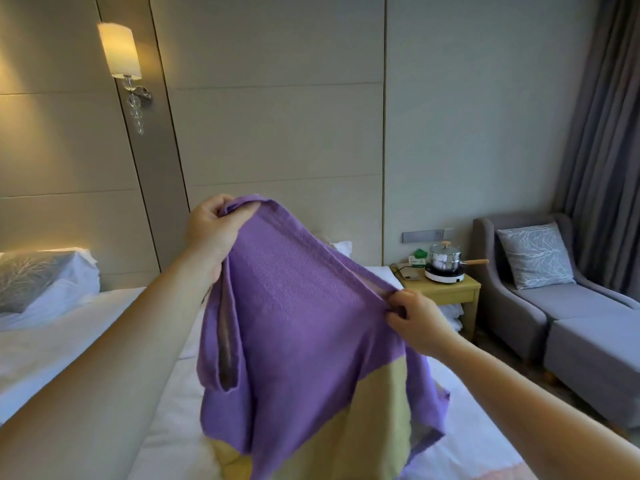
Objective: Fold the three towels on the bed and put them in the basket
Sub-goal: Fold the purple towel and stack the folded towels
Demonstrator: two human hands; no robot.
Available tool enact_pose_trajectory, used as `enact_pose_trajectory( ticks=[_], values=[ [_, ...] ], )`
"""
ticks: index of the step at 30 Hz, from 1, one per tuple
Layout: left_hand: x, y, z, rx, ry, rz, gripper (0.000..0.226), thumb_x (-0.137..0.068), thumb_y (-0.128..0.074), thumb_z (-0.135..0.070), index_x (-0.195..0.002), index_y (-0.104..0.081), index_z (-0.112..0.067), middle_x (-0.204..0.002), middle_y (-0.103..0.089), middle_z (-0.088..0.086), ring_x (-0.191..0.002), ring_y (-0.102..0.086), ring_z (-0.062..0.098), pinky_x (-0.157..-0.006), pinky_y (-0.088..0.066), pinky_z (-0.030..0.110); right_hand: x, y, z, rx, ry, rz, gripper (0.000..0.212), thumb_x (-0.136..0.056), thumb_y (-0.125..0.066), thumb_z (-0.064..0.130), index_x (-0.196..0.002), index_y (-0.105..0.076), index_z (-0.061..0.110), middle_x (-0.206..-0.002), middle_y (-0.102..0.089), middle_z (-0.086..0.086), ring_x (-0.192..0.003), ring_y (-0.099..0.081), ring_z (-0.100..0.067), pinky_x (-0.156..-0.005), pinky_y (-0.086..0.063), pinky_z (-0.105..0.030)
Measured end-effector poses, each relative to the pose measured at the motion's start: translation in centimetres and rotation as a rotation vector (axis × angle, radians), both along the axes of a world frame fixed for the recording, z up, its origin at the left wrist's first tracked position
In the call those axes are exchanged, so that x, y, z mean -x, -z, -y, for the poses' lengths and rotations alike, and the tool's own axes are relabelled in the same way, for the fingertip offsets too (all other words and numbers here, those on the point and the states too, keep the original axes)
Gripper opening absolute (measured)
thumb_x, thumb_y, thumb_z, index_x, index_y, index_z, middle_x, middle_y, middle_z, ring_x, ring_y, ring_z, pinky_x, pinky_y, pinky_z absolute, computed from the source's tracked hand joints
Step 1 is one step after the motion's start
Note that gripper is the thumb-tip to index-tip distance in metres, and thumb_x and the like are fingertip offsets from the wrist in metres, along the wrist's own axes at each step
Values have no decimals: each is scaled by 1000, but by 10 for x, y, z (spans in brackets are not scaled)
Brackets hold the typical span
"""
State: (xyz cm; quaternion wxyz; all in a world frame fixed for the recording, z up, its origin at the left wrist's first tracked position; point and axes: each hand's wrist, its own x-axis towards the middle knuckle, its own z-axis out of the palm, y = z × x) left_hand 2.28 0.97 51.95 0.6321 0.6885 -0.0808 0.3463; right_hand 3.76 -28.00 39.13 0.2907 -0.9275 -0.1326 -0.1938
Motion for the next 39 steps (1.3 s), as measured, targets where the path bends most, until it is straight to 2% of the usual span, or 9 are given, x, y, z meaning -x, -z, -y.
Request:
enact_pose_trajectory(
  ticks=[4, 7, 12, 17, 22, 27, 32, 35, 39],
  values=[
    [-5, 14, -26, -31, -101, -67, 28, -73, -80, -29, -80, -60, -11, -72, -51, 5, -70, -45, 17, -60, -34, 31, -3, -51, 4, -422, -12, -19, 17, -87, -51, 5, -88, -64, 16, -75, -58, 4, -71, -51, -13, -63, -38, -25],
    [-13, 52, -23, -196, -143, -328, 38, -72, -81, -19, -102, -59, -10, -99, -61, 9, -88, -56, 22, -69, -43, 28, 7, -77, -8, -615, -188, -137, 29, -88, -39, 0, -76, -59, 18, -71, -55, 1, -65, -46, -11, -56, -36, -21],
    [3, 92, 42, -428, 500, -467, 90, -52, -80, -56, -130, -43, -31, -127, -51, -13, -117, -50, 8, -94, -43, 22, 26, -68, -38, -446, -374, -249, 35, -86, -37, -3, -70, -58, 21, -67, -55, 7, -62, -48, -3, -59, -38, -15],
    [12, 106, 78, -625, 537, -430, 29, -84, -65, -43, -100, -64, -18, -96, -69, 2, -87, -62, 9, -80, -50, 28, 27, -49, -40, -378, -423, -318, 31, -85, -37, -3, -83, -63, 14, -100, -69, -13, -96, -61, -28, -91, -46, -35],
    [13, 97, 80, -558, 463, -280, 29, -97, -51, -29, -84, -56, -3, -74, -51, -4, -70, -45, 6, -68, -37, 19, 26, -31, -18, -291, -472, -327, 13, -89, -58, 16, -96, -58, 28, -93, -63, 0, -83, -55, -4, -81, -46, -24],
    [5, 76, 73, -464, 312, -116, 22, -97, -50, -21, -81, -58, -7, -71, -51, -4, -65, -44, 1, -63, -35, 11, 27, -11, -11, -207, -495, -418, 20, -82, -67, 14, -97, -57, 6, -83, -53, -15, -78, -49, -17, -77, -44, -40],
    [-4, 60, 50, -387, 260, -44, 24, -97, -52, -22, -79, -56, -7, -72, -48, -4, -65, -42, 2, -61, -35, 12, 23, -9, -4, -167, -480, -421, 22, -80, -73, 18, -99, -65, 13, -97, -65, -16, -83, -60, -20, -85, -52, -37],
    [-5, 55, 30, -341, 239, -16, 24, -96, -53, -26, -73, -57, -20, -70, -49, -8, -67, -43, 5, -63, -35, 18, 24, -13, -3, -46, -416, -287, 22, -80, -73, 30, -80, -62, 11, -82, -54, -3, -68, -45, -5, -67, -42, -18],
    [-2, 55, 23, -277, 292, -37, 26, -96, -53, -23, -73, -63, -28, -69, -56, -14, -67, -48, 2, -63, -39, 13, 24, -14, -16, -158, -370, -50, 15, -82, -72, 21, -81, -66, 7, -104, -57, 2, -87, -54, -2, -78, -43, -16]
  ],
)
